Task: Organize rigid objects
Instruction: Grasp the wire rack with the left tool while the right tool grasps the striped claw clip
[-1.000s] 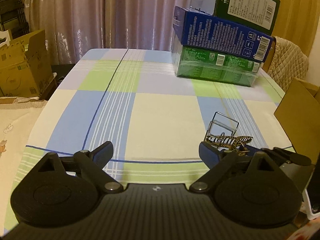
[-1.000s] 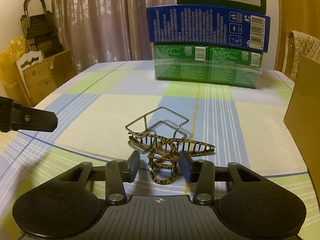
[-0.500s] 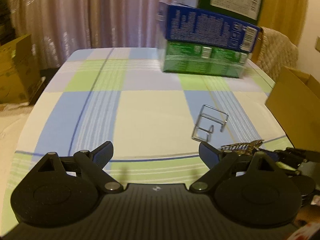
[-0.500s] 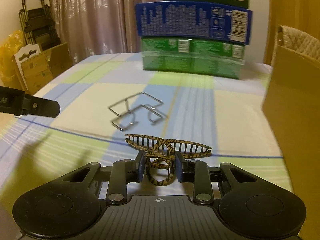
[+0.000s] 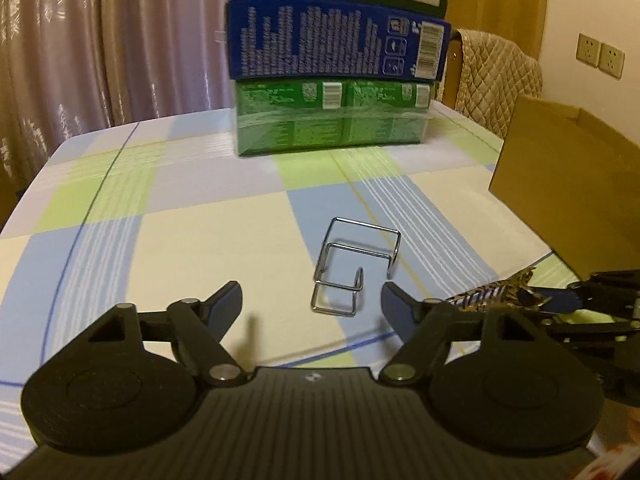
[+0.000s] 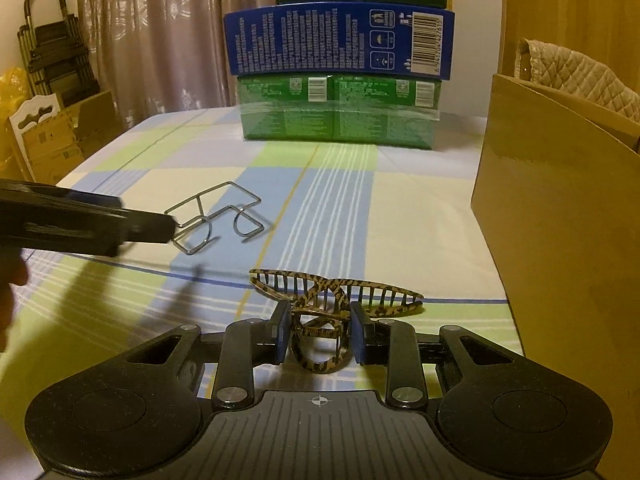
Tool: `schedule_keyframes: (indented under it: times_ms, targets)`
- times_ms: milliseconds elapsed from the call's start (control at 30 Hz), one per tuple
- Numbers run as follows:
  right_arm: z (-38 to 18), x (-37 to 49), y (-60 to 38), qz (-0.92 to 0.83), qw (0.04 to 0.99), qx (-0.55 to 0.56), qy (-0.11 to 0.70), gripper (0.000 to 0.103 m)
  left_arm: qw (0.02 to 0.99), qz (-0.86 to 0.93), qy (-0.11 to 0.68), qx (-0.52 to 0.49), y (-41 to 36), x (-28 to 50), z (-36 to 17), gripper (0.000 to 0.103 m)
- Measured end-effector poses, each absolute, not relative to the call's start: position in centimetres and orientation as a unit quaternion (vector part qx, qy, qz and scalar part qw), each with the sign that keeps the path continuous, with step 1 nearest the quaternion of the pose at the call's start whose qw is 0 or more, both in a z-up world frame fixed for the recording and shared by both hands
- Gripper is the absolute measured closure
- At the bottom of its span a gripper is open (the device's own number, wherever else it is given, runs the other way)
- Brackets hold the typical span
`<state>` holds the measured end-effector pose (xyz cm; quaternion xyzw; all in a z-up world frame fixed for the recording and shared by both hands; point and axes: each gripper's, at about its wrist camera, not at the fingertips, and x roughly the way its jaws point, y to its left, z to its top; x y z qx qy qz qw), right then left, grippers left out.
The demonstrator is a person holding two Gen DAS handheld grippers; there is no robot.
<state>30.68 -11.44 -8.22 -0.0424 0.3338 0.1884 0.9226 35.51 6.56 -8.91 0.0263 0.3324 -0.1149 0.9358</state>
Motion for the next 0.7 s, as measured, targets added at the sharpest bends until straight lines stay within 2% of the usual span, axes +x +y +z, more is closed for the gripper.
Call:
schedule_keyframes:
  times_ms: [133, 333, 433, 467, 700]
  targets:
    - [-8.2, 30.9, -11.7, 0.190, 0.922, -0.035, 0.336, 0.076, 0.935, -0.120, 0.330, 0.043, 5.5, 36.4, -10.1, 0.040]
    - [-8.1, 30.9, -11.8, 0.191, 0.920, -0.028, 0.340, 0.076, 0.940, -0.120, 0.315, 0.053, 4.9, 37.3, -10.4, 0.057]
    - [-8.1, 31.0, -12.0, 0.192, 0.919, -0.027, 0.342, 0.076, 0.942, -0.121, 0.308, 0.050, 4.9, 37.4, -10.3, 0.068]
    - [-8.0, 30.9, -12.0, 0.191, 0.919, -0.027, 0.343, 0.076, 0.943, -0.122, 0.306, 0.051, 4.8, 37.2, -10.3, 0.075]
    - [-7.6, 29.2, -12.6, 0.195, 0.913, -0.028, 0.357, 0.076, 0.935, -0.103, 0.335, 0.059, 4.4, 34.5, -9.8, 0.078]
